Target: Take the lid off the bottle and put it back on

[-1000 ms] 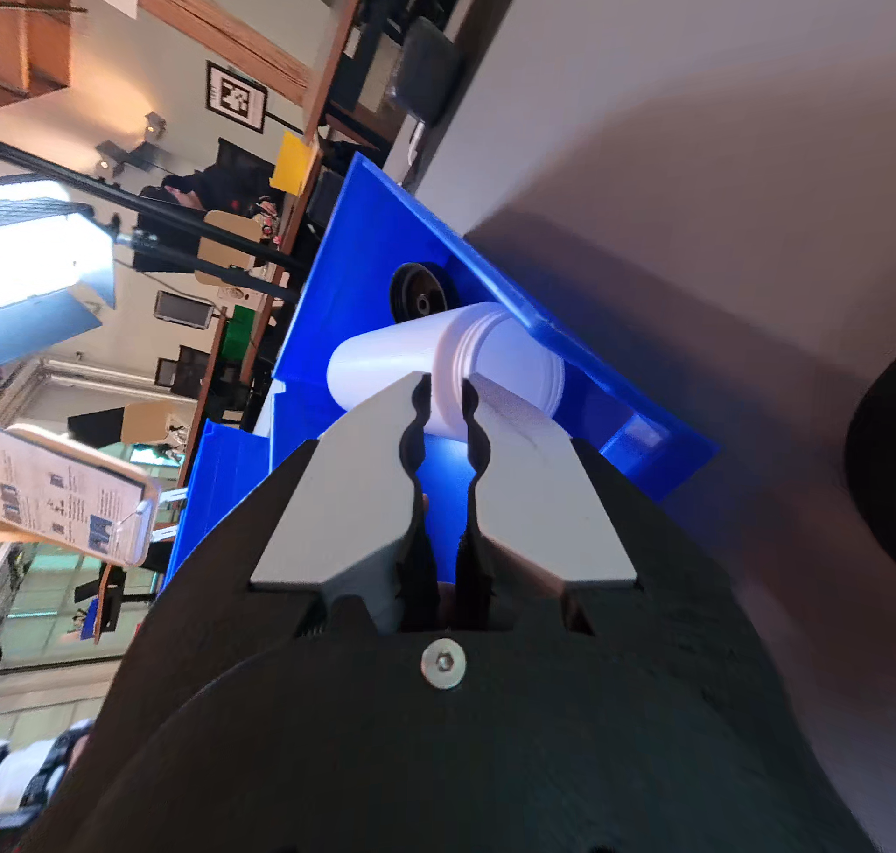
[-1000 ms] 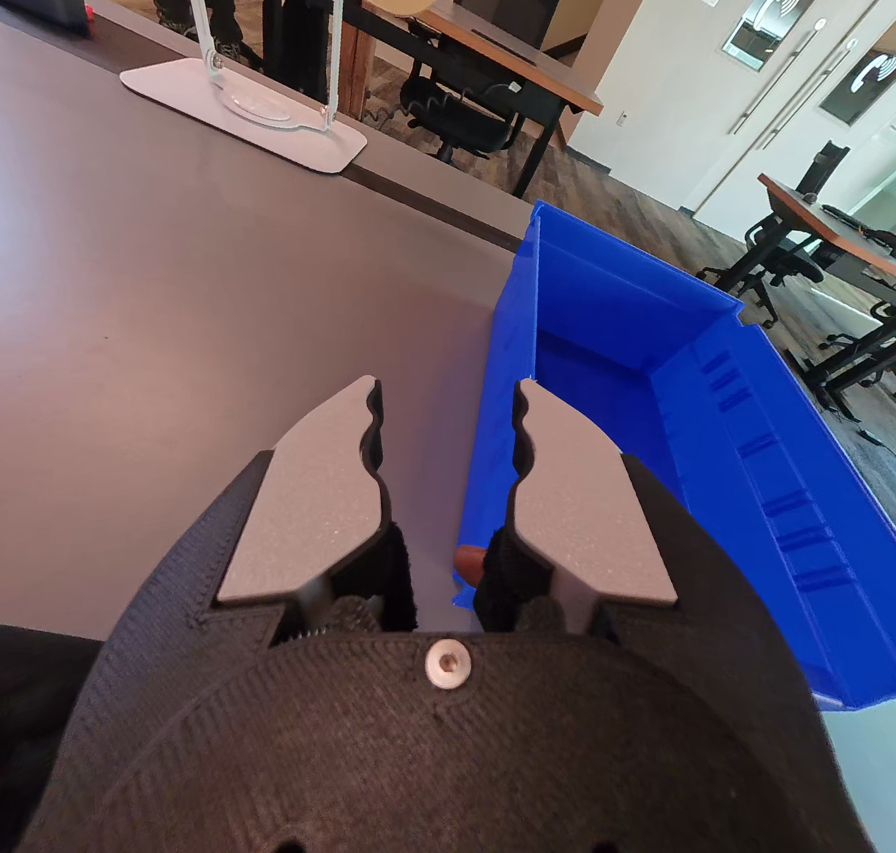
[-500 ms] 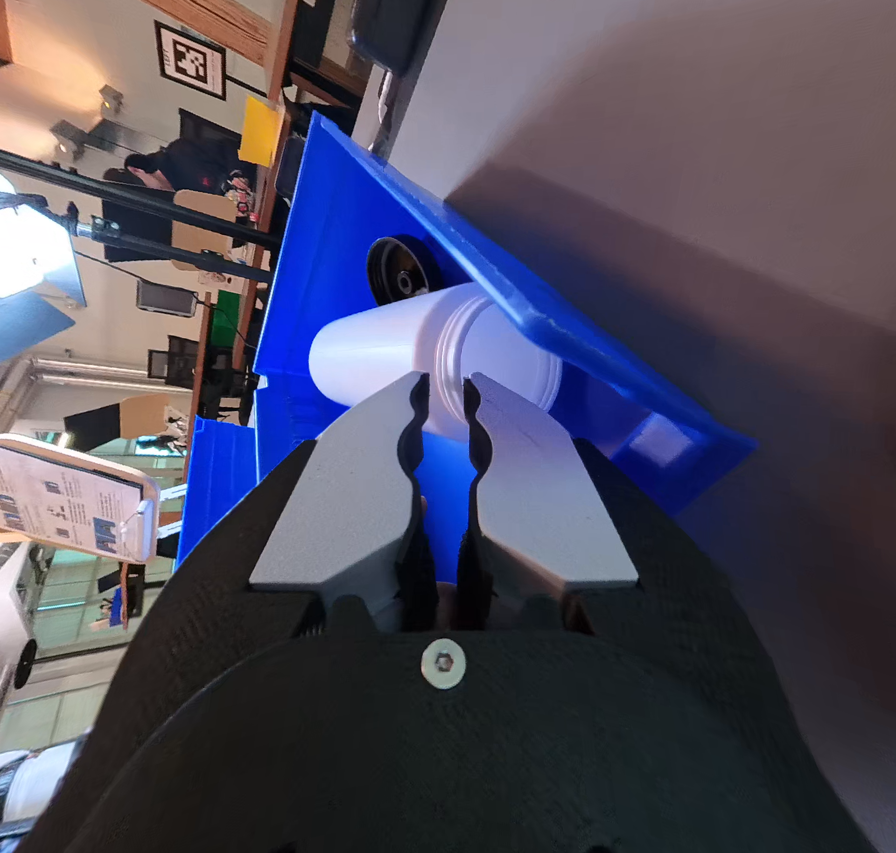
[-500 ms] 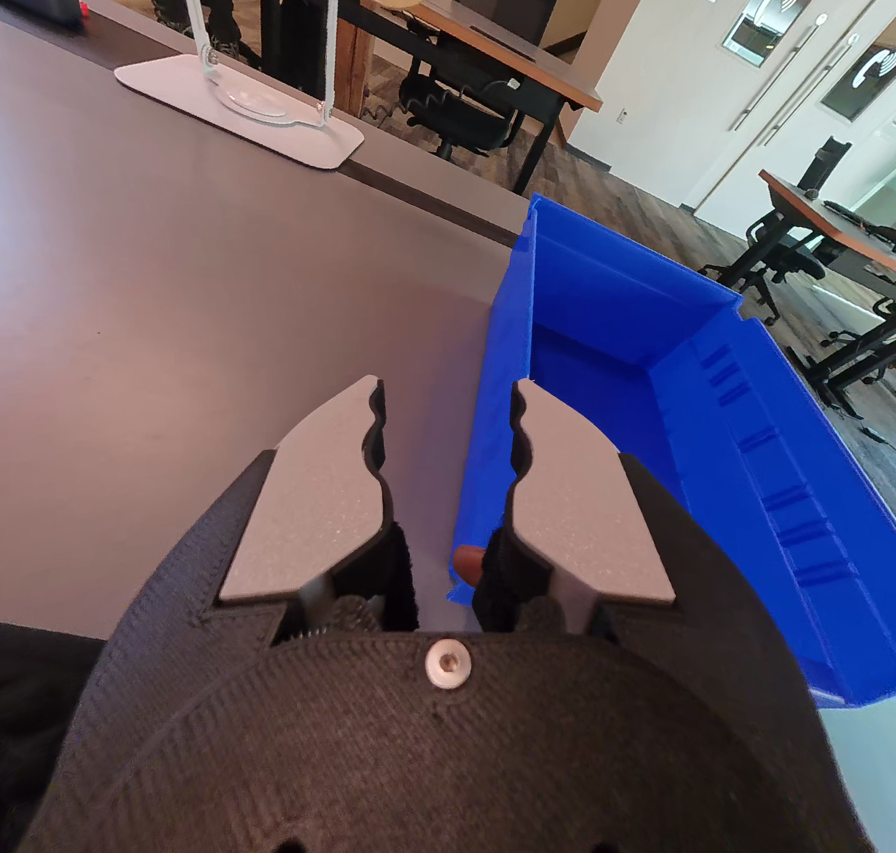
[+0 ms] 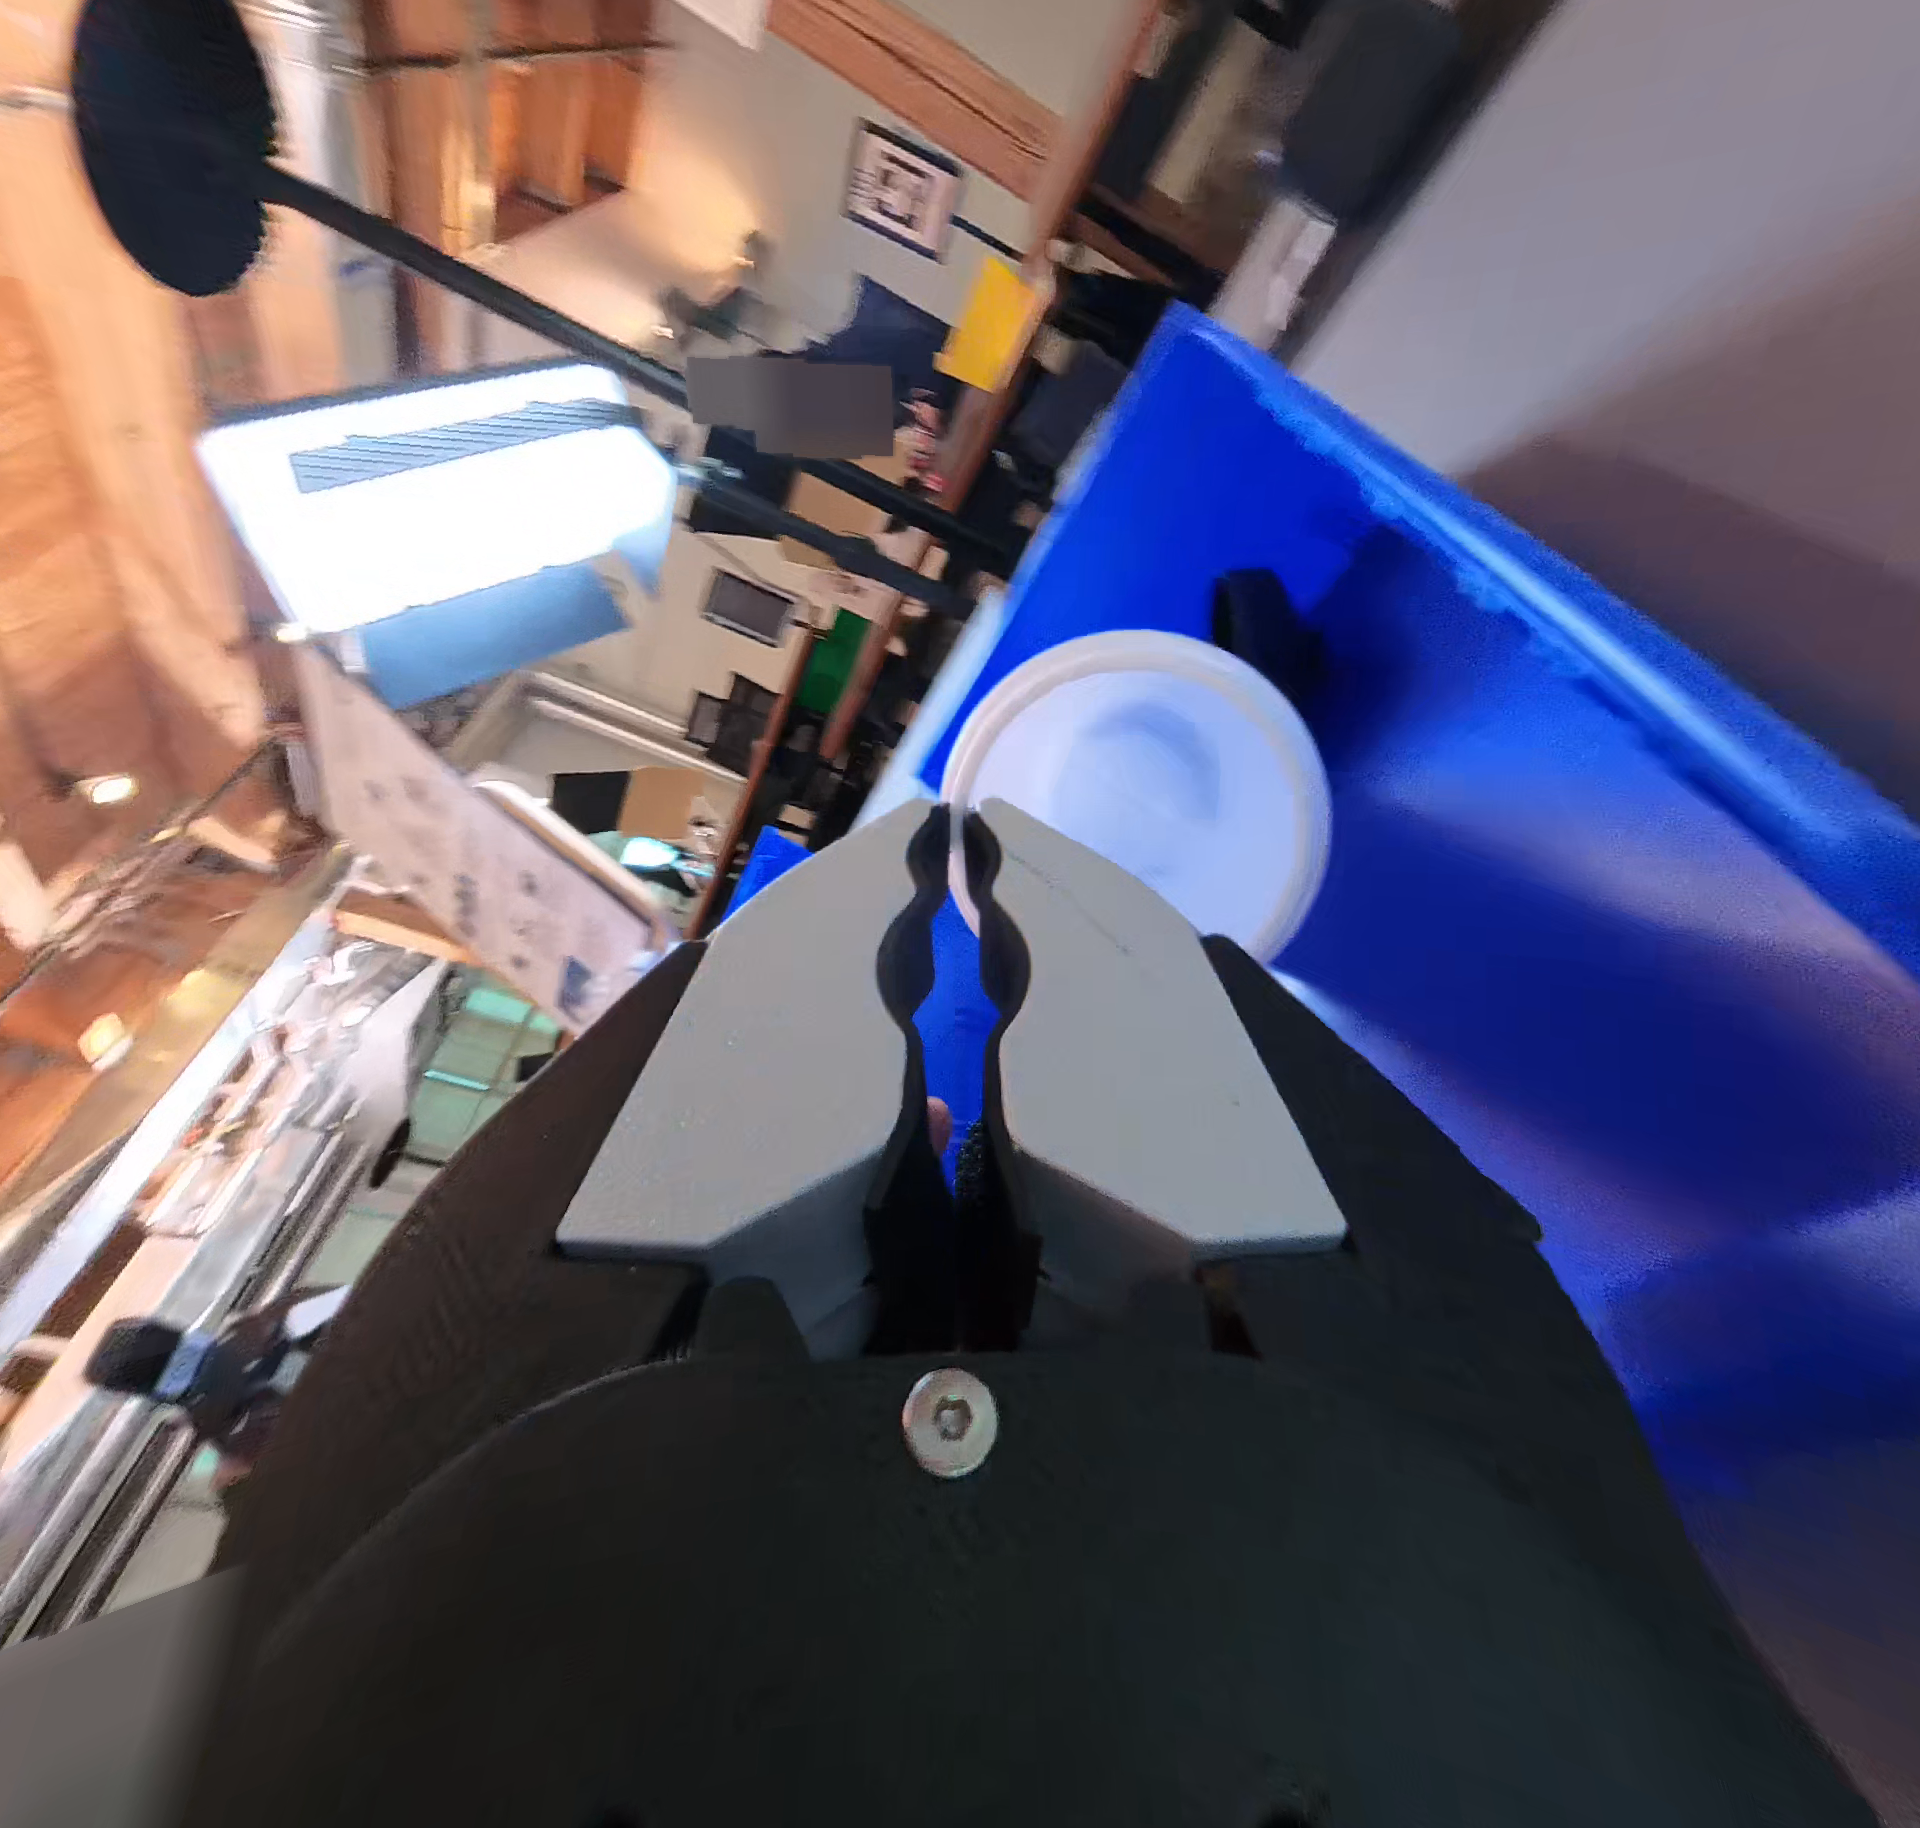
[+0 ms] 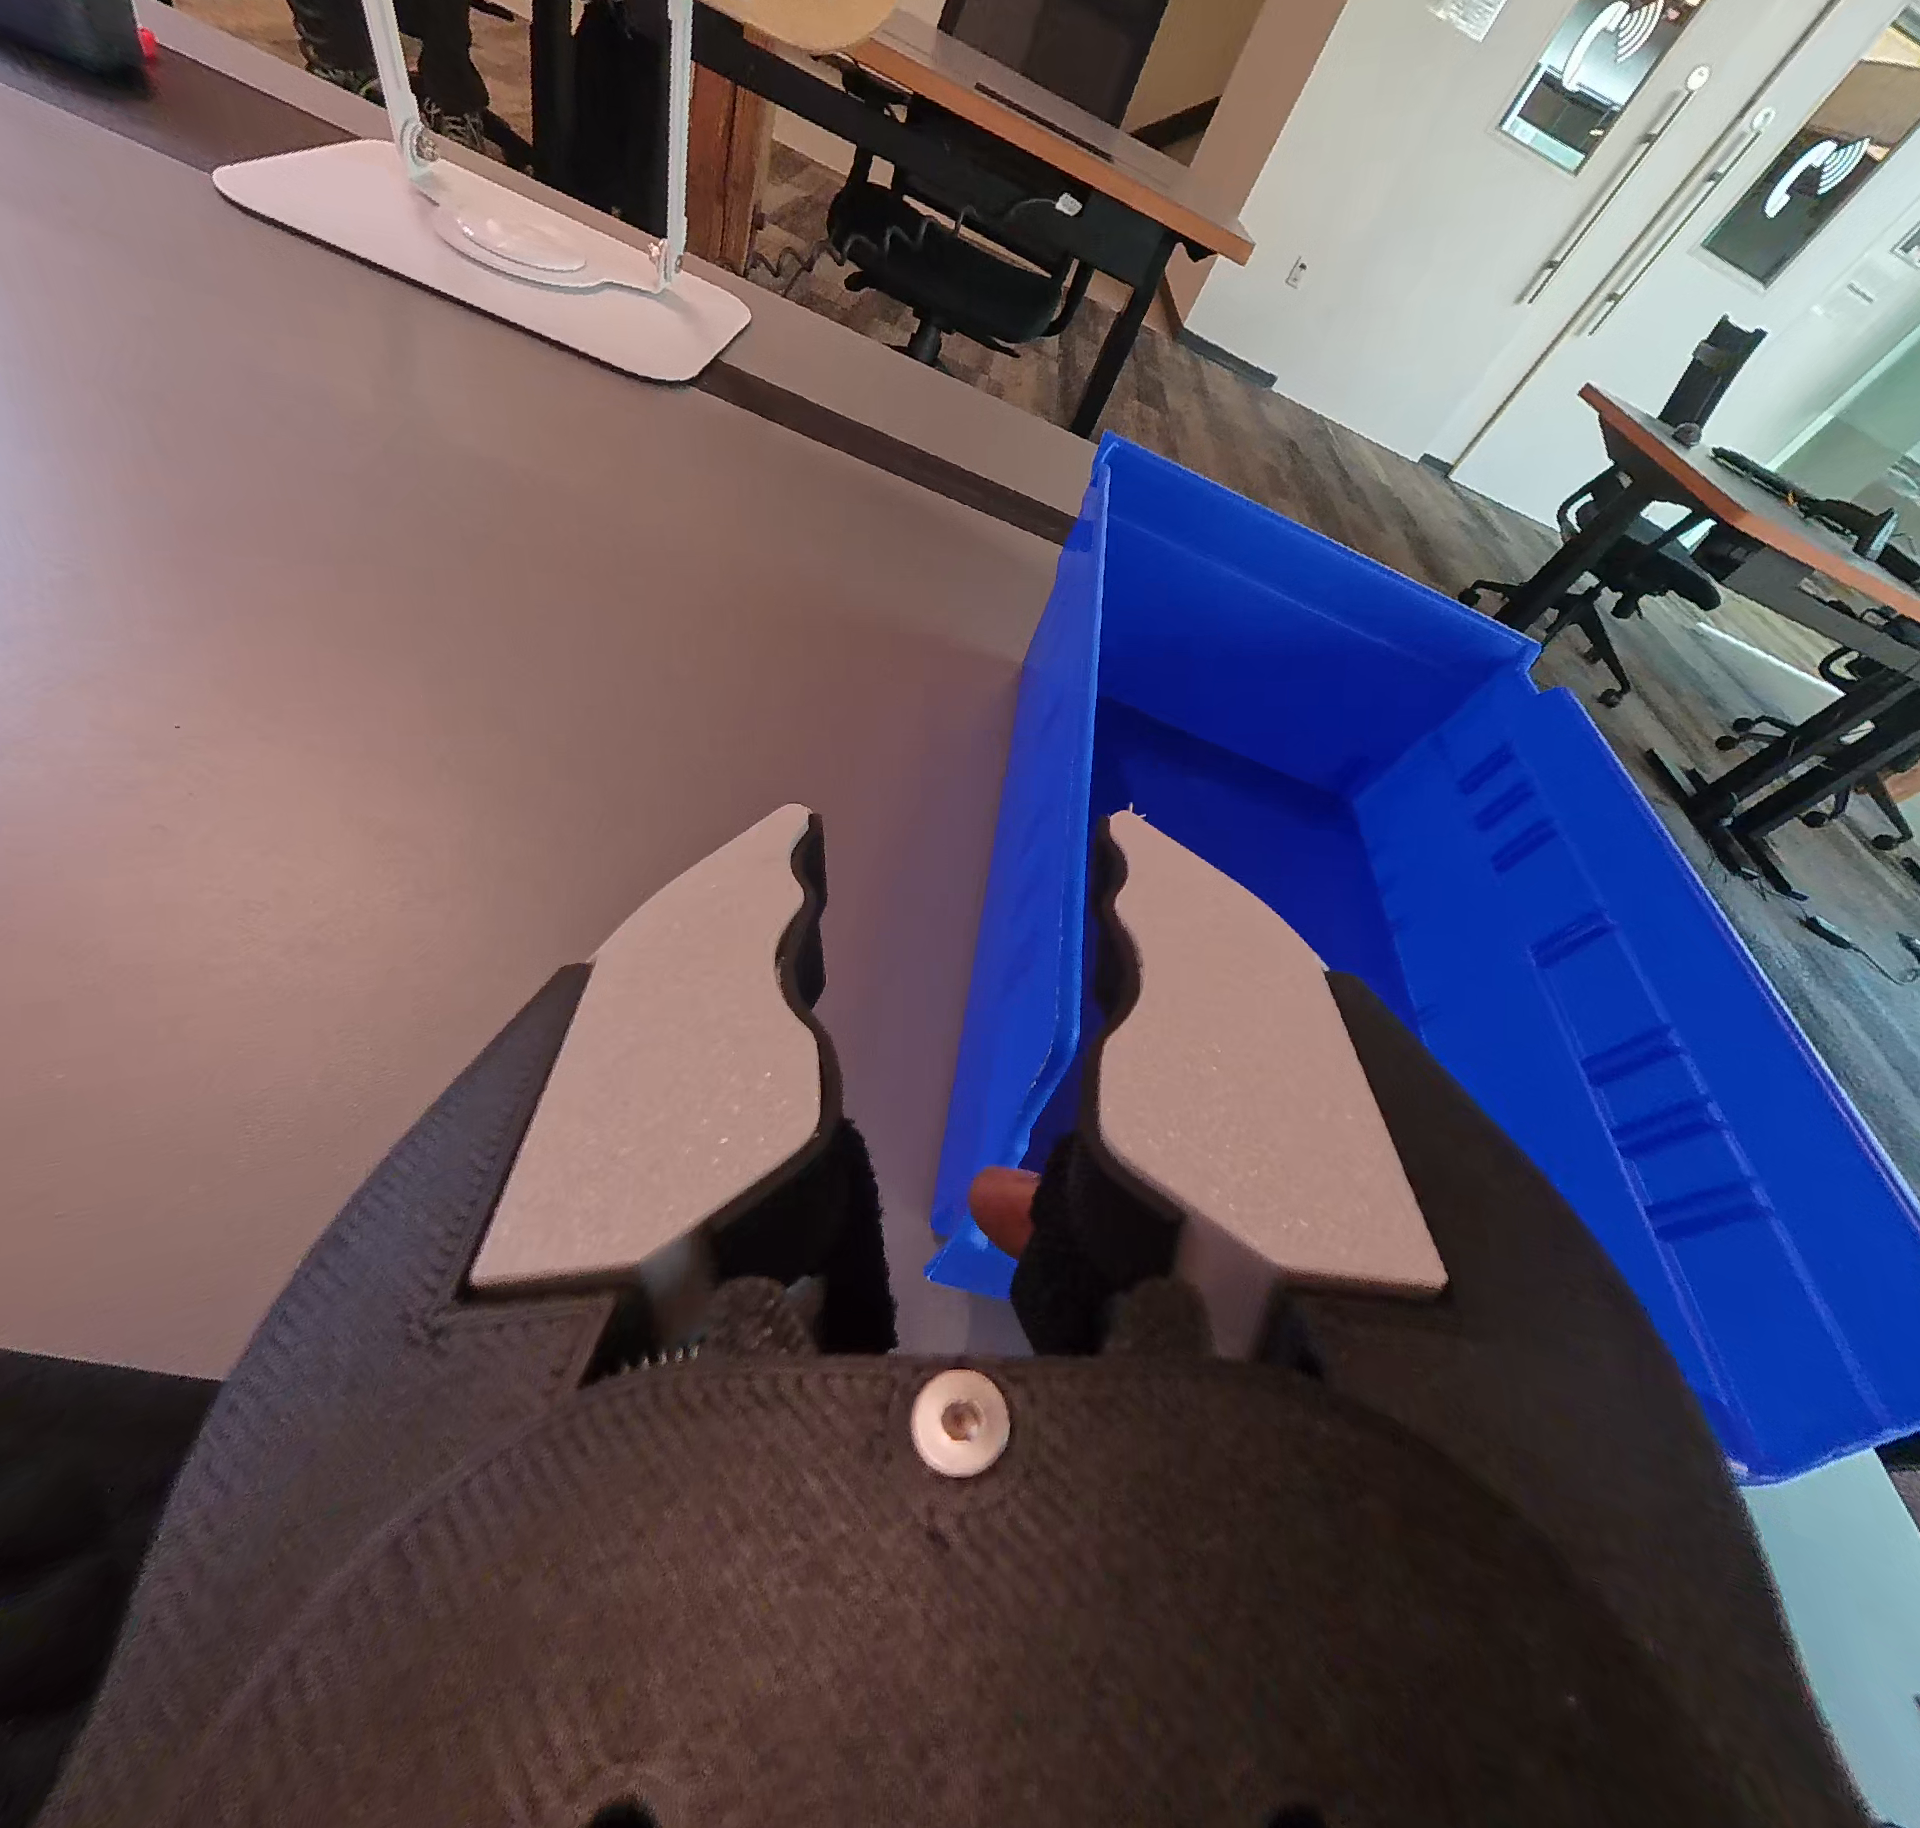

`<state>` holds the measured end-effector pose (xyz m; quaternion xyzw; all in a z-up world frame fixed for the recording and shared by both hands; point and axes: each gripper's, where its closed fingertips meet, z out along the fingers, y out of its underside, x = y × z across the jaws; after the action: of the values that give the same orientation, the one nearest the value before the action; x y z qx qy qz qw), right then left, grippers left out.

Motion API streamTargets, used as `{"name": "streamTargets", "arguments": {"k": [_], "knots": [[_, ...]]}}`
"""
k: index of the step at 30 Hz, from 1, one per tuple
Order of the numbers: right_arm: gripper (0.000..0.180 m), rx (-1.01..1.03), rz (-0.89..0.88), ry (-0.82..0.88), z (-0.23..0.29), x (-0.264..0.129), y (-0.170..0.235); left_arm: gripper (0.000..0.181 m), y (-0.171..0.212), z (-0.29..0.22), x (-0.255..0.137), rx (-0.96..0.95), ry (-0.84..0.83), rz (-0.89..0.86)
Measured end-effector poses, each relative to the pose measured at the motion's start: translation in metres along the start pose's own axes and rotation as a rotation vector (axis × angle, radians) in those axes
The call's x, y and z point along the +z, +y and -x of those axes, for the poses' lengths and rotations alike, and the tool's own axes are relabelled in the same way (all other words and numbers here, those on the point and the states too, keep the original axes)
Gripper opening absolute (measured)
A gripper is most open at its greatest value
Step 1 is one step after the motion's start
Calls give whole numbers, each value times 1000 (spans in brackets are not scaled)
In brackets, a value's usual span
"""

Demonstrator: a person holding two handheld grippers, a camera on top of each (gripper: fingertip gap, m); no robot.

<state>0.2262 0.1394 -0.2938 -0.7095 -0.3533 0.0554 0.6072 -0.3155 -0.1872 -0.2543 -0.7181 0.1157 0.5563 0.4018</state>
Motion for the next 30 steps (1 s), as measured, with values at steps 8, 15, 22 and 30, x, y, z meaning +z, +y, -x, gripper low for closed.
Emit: {"name": "streamTargets", "arguments": {"k": [8, 15, 22, 30], "knots": [[49, -3, -12, 4, 0, -1, -2, 2, -24, 72, -7, -129, -87, -116], [50, -2, -15, 9, -3, -3, -2, 2, -32, 103, -9, -290, 165, -43], [50, -2, -19, 8, -2, -3, -3, 2, -13, 85, 11, -387, 530, 137], [50, -9, -13, 16, -6, -4, -2, 9, 13, 77, 36, -469, 583, 245]]}}
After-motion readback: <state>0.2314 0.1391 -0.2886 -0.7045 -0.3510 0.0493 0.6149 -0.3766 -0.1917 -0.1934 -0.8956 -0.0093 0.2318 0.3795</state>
